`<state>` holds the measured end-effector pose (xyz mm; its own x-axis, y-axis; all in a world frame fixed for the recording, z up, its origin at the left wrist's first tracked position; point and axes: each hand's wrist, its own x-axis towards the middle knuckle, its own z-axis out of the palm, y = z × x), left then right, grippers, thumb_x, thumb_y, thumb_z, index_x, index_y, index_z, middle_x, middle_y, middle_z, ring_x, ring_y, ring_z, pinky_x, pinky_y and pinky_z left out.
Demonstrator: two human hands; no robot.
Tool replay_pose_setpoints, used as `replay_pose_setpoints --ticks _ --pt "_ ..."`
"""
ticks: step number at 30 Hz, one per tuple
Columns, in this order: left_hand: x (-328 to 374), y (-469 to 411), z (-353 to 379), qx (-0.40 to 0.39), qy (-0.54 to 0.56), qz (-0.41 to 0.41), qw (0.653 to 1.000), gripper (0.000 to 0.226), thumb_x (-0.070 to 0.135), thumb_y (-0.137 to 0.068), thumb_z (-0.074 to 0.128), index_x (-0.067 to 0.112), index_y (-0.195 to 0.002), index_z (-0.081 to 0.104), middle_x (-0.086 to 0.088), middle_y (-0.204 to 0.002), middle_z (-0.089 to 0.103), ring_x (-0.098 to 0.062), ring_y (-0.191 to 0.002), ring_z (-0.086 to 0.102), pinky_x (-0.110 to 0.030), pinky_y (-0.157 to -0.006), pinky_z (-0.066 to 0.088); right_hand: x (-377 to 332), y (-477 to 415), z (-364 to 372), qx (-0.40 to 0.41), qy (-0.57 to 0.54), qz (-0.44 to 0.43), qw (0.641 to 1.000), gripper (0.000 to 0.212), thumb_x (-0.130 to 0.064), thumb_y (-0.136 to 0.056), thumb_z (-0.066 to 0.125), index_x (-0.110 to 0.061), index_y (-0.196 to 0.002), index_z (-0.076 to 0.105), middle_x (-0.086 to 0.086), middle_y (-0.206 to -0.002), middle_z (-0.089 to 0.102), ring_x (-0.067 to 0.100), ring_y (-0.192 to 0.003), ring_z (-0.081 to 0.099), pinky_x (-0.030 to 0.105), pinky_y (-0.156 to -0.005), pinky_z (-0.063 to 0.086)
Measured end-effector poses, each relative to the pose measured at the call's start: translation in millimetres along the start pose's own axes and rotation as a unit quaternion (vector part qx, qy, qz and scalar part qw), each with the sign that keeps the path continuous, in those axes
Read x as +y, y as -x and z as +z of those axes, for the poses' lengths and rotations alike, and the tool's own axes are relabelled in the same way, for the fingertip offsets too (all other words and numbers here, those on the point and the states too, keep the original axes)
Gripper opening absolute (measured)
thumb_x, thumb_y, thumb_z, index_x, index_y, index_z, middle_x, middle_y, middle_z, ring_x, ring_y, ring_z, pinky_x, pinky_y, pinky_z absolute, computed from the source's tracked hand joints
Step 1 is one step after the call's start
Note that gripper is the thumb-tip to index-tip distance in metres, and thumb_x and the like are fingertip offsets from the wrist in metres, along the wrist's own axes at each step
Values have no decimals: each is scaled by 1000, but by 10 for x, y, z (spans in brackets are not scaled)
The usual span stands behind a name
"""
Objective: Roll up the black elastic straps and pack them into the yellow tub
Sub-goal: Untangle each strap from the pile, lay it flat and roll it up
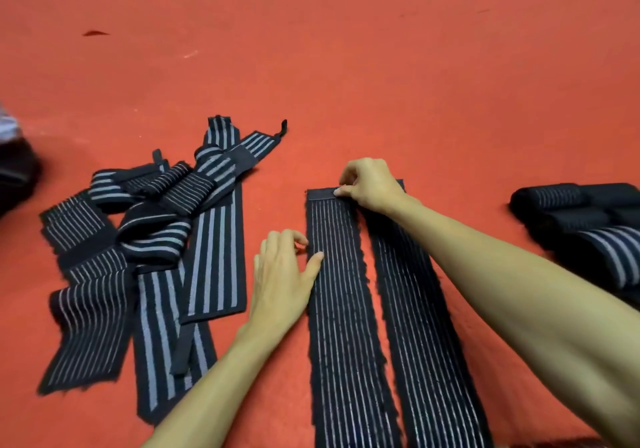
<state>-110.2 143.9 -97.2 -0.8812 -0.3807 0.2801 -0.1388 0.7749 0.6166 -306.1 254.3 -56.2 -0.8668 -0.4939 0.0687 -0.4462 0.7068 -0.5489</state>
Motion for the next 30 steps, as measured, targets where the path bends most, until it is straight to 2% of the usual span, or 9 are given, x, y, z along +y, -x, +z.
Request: replay_pose_setpoints --ticks 4,8,10,12,16,19,22,26,30 --pt "85 74 -32 -24 -19 45 999 13 30 -88 65 28 -100 59 11 -100 46 -8 -97 38 -24 -79 19 219 271 -275 89 -78 27 993 20 -33 -88 70 -13 -84 72 -1 -71 65 7 -68 57 25 -67 40" --pt "379 89 85 -115 8 117 986 4 29 -92 61 32 -91 59 15 -92 52 -5 -93 40 -26 -81 24 516 516 -384 123 -162 76 976 21 -25 -93 62 -21 -73 65 2 -58 64 1 -38 51 19 -52 42" --pt "494 50 186 -158 6 127 979 7 30 -94 59 35 -89 58 16 -88 52 -4 -90 42 -27 -86 29 645 583 -340 119 -189 112 968 26 -20 -93 62 -23 -67 62 2 -60 64 7 -45 55 18 -46 45" --pt "578 -24 298 -178 5 117 977 9 31 -94 59 37 -88 56 16 -87 50 -3 -87 42 -29 -90 33 765 617 -287 122 -206 132 962 29 -15 -93 62 -24 -65 61 -3 -61 62 7 -50 58 19 -50 48" --pt "574 -98 437 -134 36 60 988 15 26 -91 61 38 -83 55 16 -83 52 1 -82 46 -31 -90 39 910 570 -188 149 -201 147 957 26 -12 -91 61 -24 -68 62 -5 -58 63 0 -42 56 22 -54 51" --pt "563 -87 475 -116 20 62 991 12 28 -90 61 38 -84 56 15 -82 53 1 -82 48 -27 -88 39 930 476 -119 193 -150 149 958 11 -19 -91 60 -19 -86 70 7 -82 73 22 -76 69 34 -77 53" --pt "570 -94 479 -101 19 74 992 11 36 -87 65 39 -83 55 15 -79 52 0 -79 47 -27 -83 39 810 434 -99 168 -31 143 975 27 -39 -95 55 -25 -114 67 9 -116 64 32 -108 61 36 -89 45" --pt "555 -99 506 -83 20 85 993 12 40 -84 68 39 -83 57 15 -76 51 2 -78 46 -26 -81 38 741 425 -109 142 25 155 977 30 -47 -93 56 -33 -119 62 3 -124 51 32 -110 59 40 -91 42" --pt "565 -80 499 -76 18 105 991 12 40 -85 69 35 -86 57 15 -77 51 0 -77 45 -29 -83 41 751 441 -148 158 -73 179 968 15 -38 -88 67 -28 -96 60 -2 -112 60 26 -105 61 37 -87 43"
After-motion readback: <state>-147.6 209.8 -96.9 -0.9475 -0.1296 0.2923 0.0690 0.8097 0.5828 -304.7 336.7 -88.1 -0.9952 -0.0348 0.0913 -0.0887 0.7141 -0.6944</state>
